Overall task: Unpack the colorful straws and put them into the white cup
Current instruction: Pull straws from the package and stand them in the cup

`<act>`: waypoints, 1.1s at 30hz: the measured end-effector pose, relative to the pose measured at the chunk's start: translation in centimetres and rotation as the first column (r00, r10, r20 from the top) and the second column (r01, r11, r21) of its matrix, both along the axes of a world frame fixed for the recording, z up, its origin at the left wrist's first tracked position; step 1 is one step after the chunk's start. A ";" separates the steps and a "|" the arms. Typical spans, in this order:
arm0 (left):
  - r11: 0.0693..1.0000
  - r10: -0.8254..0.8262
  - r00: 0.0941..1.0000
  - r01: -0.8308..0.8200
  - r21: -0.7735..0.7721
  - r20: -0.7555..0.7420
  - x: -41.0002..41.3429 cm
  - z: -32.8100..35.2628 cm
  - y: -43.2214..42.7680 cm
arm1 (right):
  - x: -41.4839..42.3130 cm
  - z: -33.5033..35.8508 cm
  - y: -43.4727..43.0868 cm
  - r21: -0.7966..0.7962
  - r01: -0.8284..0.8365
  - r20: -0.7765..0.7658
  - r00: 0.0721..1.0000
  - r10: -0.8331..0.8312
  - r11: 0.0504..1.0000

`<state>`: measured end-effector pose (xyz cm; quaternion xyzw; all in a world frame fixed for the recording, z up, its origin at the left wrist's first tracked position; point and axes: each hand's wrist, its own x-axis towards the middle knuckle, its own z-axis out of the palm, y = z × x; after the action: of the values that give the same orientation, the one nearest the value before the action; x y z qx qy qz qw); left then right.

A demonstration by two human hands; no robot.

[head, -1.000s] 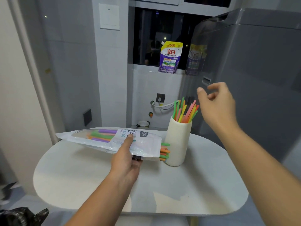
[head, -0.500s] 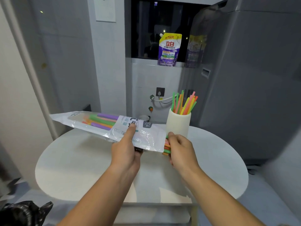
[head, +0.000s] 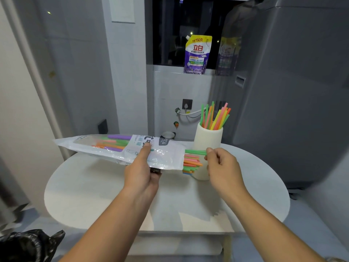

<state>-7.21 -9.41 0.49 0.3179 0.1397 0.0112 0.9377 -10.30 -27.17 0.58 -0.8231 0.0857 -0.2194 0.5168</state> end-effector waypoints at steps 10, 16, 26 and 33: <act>1.000 -0.019 1.000 0.019 0.007 0.019 -0.4 -0.3 -1.0 | -0.3 -0.3 1.2 0.087 -0.082 -0.061 0.994 0.087 0.993; 1.000 0.002 1.000 -0.002 -0.005 0.001 -0.1 -0.1 -0.4 | -0.1 0.1 -0.2 0.037 -0.069 -0.047 0.996 0.070 0.997; 1.000 0.009 0.999 -0.010 -0.019 -0.041 -0.1 -0.2 -0.2 | -0.7 0.5 -0.8 0.271 0.025 -0.047 0.999 -0.013 0.962; 1.000 0.014 0.999 -0.014 -0.009 -0.044 -0.1 -0.3 -0.4 | -1.1 0.7 0.0 0.357 -0.081 -0.106 0.986 0.126 0.931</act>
<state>-7.30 -9.77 0.15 0.3126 0.1624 0.0101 0.9358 -11.43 -27.22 1.24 -0.7332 0.1126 -0.1199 0.6599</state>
